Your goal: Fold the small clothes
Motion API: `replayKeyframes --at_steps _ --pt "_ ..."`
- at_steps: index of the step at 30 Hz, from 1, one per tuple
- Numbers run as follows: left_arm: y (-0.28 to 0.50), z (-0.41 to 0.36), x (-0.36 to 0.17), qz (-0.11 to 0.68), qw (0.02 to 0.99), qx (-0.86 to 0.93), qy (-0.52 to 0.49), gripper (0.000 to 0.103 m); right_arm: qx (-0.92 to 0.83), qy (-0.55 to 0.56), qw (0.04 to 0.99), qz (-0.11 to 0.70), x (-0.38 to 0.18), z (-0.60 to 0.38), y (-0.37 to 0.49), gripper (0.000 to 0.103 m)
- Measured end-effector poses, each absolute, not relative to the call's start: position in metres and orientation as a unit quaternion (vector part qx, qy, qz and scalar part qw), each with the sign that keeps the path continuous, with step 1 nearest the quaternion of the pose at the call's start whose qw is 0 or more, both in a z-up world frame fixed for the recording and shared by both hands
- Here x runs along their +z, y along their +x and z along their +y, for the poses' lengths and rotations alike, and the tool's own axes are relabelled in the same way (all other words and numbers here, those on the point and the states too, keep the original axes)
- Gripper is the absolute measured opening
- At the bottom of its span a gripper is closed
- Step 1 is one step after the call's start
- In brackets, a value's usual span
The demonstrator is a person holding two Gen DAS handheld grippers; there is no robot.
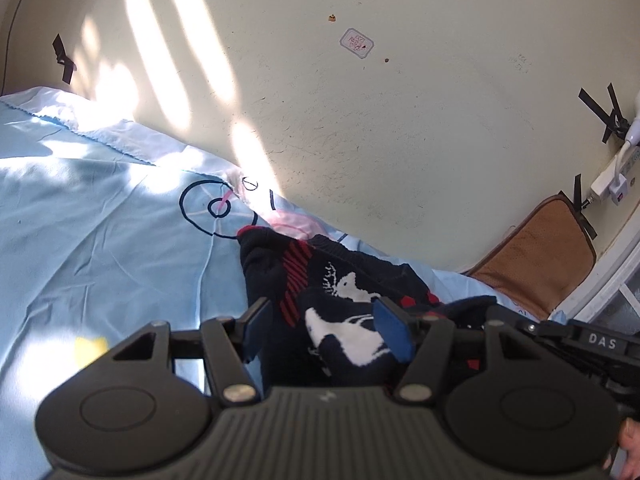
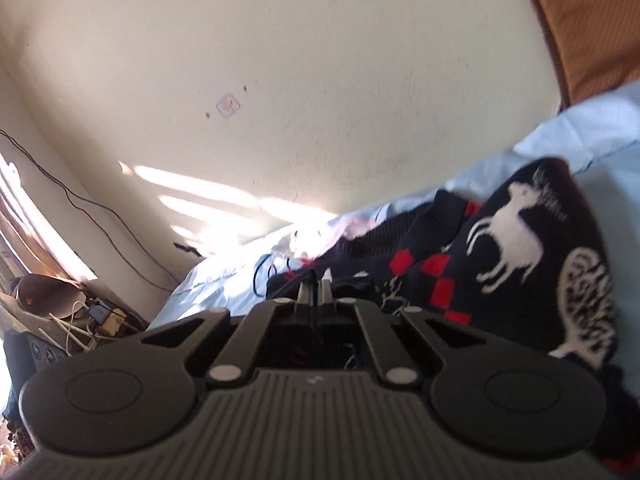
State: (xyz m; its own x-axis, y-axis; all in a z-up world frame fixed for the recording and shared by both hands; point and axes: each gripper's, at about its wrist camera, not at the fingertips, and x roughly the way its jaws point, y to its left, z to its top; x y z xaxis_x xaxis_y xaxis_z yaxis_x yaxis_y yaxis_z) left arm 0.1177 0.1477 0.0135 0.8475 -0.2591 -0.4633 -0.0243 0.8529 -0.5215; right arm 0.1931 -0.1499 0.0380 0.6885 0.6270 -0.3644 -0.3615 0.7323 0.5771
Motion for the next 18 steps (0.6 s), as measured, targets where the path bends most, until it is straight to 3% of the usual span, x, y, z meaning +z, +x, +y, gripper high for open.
replayKeyframes --at_steps 6,8,11,14,15,16,18 --pt "0.129 0.145 0.015 0.285 0.916 -0.075 -0.272 0.057 0.220 0.153 0.934 0.238 0.039 -0.168 0.175 0.005" --pt "0.138 0.137 0.016 0.301 0.913 -0.088 -0.262 0.057 0.212 0.112 0.932 0.273 0.024 -0.165 0.180 0.009" --pt "0.150 0.120 0.017 0.327 0.908 -0.105 -0.240 0.058 0.242 0.145 0.909 0.307 0.009 -0.184 0.177 0.010" --pt "0.168 0.105 0.010 0.367 0.899 -0.106 -0.214 0.061 0.231 0.185 0.918 0.263 0.015 -0.210 0.168 0.034" --pt "0.172 0.102 0.006 0.374 0.898 -0.099 -0.208 0.055 0.222 0.198 0.922 0.248 0.017 -0.216 0.167 0.045" --pt "0.174 0.099 0.004 0.372 0.902 -0.094 -0.200 0.036 0.214 0.207 0.924 0.239 0.019 -0.222 0.169 0.046" --pt "0.173 0.096 0.006 0.359 0.909 -0.093 -0.189 0.014 0.201 0.212 0.925 0.242 0.021 -0.225 0.174 0.046"
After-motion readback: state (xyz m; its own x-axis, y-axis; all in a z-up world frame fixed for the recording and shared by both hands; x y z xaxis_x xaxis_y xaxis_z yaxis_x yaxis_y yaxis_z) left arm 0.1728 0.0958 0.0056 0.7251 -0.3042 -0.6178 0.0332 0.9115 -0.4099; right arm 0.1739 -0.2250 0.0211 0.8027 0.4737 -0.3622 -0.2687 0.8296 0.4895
